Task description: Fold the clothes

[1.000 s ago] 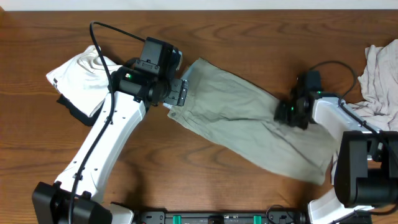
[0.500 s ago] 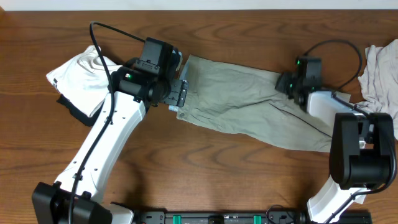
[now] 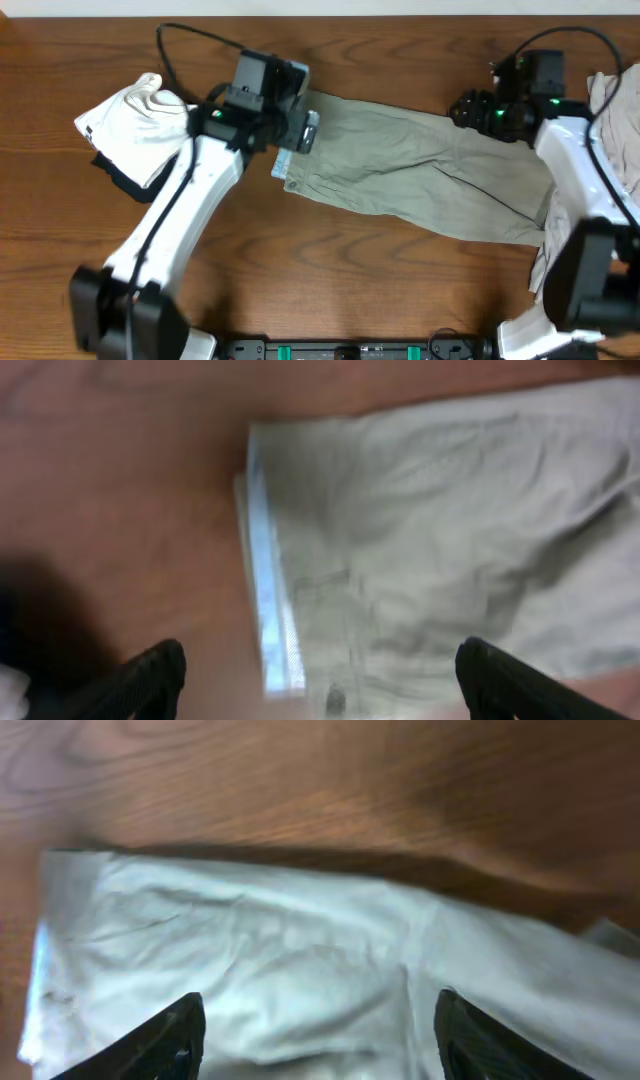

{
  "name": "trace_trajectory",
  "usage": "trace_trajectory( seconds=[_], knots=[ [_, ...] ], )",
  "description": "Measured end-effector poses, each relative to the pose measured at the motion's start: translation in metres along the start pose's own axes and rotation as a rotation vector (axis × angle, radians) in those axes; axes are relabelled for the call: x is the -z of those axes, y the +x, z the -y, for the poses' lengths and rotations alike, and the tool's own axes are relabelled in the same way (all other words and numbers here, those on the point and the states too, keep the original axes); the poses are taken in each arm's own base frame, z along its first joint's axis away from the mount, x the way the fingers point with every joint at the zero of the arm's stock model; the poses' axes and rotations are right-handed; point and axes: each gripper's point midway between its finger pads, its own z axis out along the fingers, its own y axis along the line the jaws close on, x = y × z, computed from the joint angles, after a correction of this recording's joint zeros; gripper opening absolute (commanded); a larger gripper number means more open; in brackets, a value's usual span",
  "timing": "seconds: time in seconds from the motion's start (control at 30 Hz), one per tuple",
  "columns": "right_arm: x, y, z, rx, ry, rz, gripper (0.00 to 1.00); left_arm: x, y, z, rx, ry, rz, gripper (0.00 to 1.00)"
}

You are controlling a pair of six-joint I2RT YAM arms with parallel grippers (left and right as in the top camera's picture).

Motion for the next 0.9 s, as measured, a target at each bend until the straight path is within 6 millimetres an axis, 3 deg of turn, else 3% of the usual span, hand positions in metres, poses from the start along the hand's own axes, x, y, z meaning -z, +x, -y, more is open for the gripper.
trace_trajectory(
  seconds=[0.13, 0.37, 0.47, 0.67, 0.73, 0.9],
  knots=[
    [0.022, 0.009, -0.006, 0.001, -0.006, -0.022, 0.73, -0.047, -0.005, -0.001, -0.018, 0.031, 0.009, 0.88],
    [0.027, 0.036, 0.000, -0.028, 0.022, -0.126, 0.74, -0.105, -0.014, -0.008, -0.034, 0.031, 0.066, 0.86],
    [0.028, 0.042, 0.004, -0.036, 0.046, -0.151, 0.74, -0.123, -0.015, -0.014, -0.035, 0.013, 0.083, 0.86],
    [0.029, 0.046, 0.010, -0.040, 0.080, -0.163, 0.74, -0.153, -0.002, -0.022, -0.031, -0.005, 0.063, 0.75],
    [0.029, 0.046, 0.011, -0.040, 0.087, -0.162, 0.73, -0.158, 0.001, -0.024, -0.035, -0.008, 0.057, 0.73],
    [0.029, 0.046, 0.013, -0.039, 0.094, -0.161, 0.71, -0.159, -0.005, -0.024, -0.039, -0.010, 0.082, 0.57]
  ],
)
